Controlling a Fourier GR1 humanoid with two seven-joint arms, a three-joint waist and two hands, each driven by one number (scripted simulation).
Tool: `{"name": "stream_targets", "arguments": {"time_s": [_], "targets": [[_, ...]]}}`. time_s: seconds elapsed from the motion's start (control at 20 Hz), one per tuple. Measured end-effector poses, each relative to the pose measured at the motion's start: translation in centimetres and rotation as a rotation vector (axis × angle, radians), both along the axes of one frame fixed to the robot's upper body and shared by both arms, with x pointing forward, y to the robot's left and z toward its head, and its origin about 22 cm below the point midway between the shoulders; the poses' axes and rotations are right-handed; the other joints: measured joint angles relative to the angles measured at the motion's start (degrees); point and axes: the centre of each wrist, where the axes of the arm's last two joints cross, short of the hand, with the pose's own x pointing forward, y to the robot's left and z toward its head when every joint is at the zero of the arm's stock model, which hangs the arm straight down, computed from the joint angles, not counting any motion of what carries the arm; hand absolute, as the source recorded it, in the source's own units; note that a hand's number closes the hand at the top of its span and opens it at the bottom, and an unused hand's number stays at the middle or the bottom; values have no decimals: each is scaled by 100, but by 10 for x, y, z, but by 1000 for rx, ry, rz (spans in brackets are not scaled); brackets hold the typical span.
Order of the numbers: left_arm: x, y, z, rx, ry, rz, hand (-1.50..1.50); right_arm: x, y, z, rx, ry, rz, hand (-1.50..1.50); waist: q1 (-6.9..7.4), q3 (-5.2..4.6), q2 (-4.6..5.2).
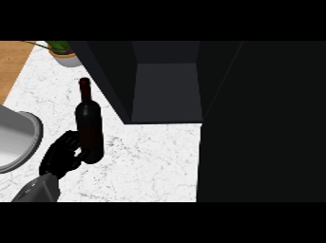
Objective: Pick up the wine, place it into the cabinet and close the cabinet
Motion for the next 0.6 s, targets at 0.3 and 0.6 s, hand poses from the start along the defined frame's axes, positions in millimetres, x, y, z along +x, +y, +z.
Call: {"name": "stream_targets", "arguments": {"time_s": [0.3, 0.6], "targets": [[2, -4, 0, 8, -3, -19, 150, -2, -1, 0, -9, 3, -6, -150, 6, -2, -2], [-30, -14, -16, 150, -142, 23, 150, 0, -5, -4, -13, 15, -27, -150, 113, 51, -76]]}}
